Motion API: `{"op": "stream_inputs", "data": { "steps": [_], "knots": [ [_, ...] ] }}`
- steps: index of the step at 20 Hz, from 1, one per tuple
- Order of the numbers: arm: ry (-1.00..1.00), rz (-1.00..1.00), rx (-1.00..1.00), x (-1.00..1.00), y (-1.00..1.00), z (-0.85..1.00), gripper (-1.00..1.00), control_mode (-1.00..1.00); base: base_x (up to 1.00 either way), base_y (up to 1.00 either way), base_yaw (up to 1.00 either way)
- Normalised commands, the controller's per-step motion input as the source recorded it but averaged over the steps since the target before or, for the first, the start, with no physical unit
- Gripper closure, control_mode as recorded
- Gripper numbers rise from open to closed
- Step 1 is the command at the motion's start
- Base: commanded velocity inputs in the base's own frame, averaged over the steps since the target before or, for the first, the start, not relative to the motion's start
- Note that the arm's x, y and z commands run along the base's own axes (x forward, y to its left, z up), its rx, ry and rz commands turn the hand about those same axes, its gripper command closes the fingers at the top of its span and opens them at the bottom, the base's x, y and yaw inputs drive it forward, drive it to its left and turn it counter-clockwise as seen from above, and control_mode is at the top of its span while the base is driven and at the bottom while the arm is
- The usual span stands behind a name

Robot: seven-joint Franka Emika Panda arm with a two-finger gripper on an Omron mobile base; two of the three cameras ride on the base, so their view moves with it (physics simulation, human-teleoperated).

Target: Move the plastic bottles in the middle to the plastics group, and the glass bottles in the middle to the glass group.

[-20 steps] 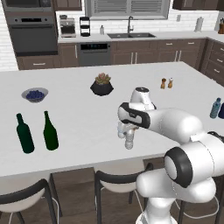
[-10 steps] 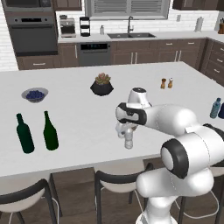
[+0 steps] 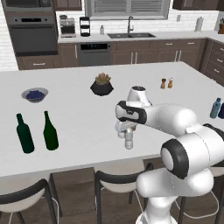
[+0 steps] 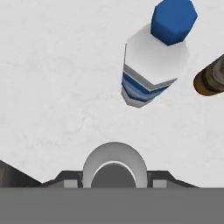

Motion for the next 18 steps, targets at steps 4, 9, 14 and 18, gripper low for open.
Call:
{"op": "stream_inputs", "data": {
  "steps": [4, 9, 14, 18],
  "knots": [
    [-0.04, 0.00, 0.00, -0.33, -0.22, -0.02, 1.00, -1.00, 0.00, 0.00, 0.00],
    [-0.26, 0.00, 0.00, -0.17, -0.62, 0.26, 1.00, -1.00, 0.00, 0.00, 0.00],
    [-0.33, 0.00, 0.00, -0.12, -0.87, 0.25, 1.00, -1.00, 0.00, 0.00, 0.00],
    [-0.17, -0.04, 0.00, -0.01, -0.91, 0.20, 1.00, -1.00, 0.00, 0.00, 0.00]
  ]
}}
